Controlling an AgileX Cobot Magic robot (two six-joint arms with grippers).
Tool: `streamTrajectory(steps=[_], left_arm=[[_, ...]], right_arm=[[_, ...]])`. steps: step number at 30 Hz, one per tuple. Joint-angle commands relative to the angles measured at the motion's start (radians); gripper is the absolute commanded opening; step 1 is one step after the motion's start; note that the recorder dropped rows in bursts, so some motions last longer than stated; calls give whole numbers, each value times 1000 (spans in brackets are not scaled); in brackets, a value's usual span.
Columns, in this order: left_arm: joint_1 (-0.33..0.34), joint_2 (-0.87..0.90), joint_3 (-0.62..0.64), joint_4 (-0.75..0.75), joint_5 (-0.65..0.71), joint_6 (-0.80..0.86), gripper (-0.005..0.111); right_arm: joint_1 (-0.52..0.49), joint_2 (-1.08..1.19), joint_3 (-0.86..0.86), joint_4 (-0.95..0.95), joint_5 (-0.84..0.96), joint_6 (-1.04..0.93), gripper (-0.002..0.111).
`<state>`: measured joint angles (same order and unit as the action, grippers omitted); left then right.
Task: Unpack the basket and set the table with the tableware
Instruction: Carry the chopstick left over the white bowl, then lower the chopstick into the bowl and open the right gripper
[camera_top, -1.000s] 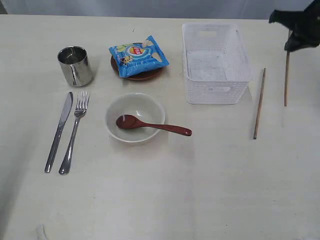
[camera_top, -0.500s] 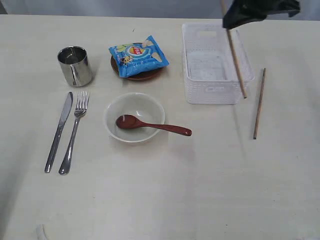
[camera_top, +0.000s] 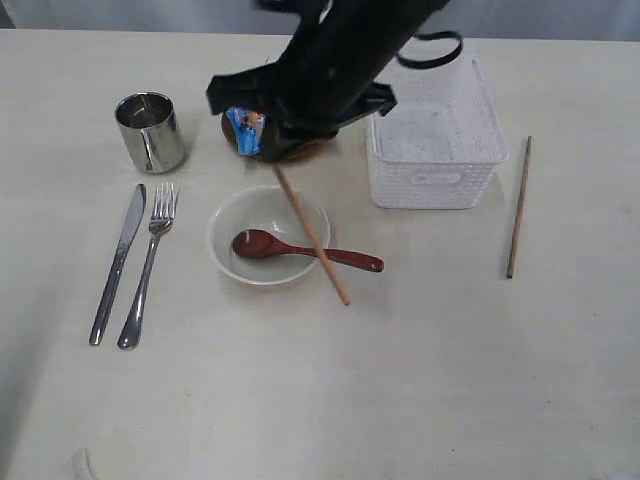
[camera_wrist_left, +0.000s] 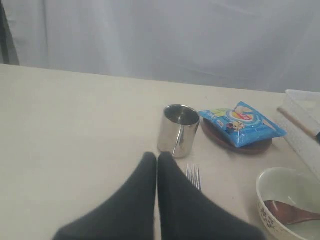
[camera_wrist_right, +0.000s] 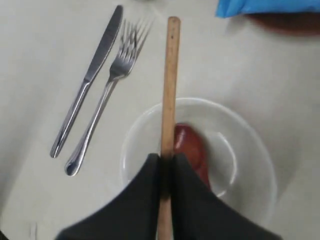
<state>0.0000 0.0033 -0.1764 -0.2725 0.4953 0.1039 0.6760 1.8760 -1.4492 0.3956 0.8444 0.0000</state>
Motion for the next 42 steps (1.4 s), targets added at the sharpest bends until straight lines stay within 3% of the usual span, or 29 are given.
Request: streamTrajectory(steps=[1,14,21,28,42], left_arm=[[0,-3,6,-5,1,-3,0],[0,-3,6,-5,1,-3,0],[0,-3,6,-5,1,-3,0],[0,-3,6,-5,1,-3,0],[0,-3,6,-5,1,-3,0]], right_arm=[[52,58,-2,12,-69,40,0],[60,143,-2,51,-177,103,0],[60,143,-2,-34,-210,204,0],[60,143,-2,-136,-179,306,0],[60,189,-2,-133,-118,316,0]])
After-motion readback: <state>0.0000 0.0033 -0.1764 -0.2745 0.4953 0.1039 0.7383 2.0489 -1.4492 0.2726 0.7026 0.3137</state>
